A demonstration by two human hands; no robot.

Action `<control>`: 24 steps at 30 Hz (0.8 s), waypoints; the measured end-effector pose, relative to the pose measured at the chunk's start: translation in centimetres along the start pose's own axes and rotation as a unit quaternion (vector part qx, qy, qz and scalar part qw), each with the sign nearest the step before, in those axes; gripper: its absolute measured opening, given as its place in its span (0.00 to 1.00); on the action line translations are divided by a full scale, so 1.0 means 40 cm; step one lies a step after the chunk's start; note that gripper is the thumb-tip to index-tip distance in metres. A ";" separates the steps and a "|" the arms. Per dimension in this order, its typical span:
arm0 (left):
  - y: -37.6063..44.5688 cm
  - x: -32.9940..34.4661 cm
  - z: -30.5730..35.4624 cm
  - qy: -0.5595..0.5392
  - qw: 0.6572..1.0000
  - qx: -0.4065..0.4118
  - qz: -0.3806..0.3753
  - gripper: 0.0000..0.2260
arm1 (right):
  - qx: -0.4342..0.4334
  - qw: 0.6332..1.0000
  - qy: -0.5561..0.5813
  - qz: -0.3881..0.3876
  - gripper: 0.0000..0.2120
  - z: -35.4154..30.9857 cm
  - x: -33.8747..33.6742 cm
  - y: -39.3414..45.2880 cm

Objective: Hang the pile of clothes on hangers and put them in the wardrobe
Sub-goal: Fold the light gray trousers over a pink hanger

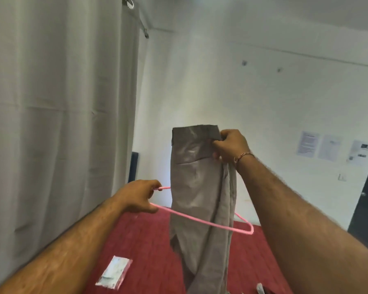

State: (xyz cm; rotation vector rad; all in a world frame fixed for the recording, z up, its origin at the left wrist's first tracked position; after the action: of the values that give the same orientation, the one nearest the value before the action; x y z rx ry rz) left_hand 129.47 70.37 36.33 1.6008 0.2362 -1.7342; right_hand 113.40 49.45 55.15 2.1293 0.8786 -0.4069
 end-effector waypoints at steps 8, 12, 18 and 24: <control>-0.022 -0.051 0.036 -0.160 0.973 -0.116 0.119 0.37 | -0.019 0.992 -0.104 0.076 0.15 0.067 0.027 -0.007; -0.015 -0.008 0.079 -0.279 0.950 -0.114 0.076 0.33 | -0.024 0.998 -0.009 0.056 0.09 0.113 0.060 -0.025; -0.117 0.266 0.047 -0.325 0.937 -0.105 -0.067 0.10 | 0.018 0.997 0.002 0.071 0.08 0.245 0.064 -0.102; -0.330 0.578 -0.015 -0.053 0.974 -0.185 -0.115 0.08 | 0.040 0.987 0.015 0.153 0.12 0.307 0.005 -0.109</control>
State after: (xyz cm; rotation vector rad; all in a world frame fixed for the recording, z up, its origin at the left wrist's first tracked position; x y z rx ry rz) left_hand 123.17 70.89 10.47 1.2436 0.6749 -1.8130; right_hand 110.49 42.13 44.79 2.3026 0.5461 -0.2557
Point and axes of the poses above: each hand's wrist, its own y-axis towards the middle knuckle, its own x-axis out of the palm, z = x × y, the point moved 7 cm from there along y, towards the middle knuckle, and after that the axes turned 3 degrees about y, right-handed, at the moved point
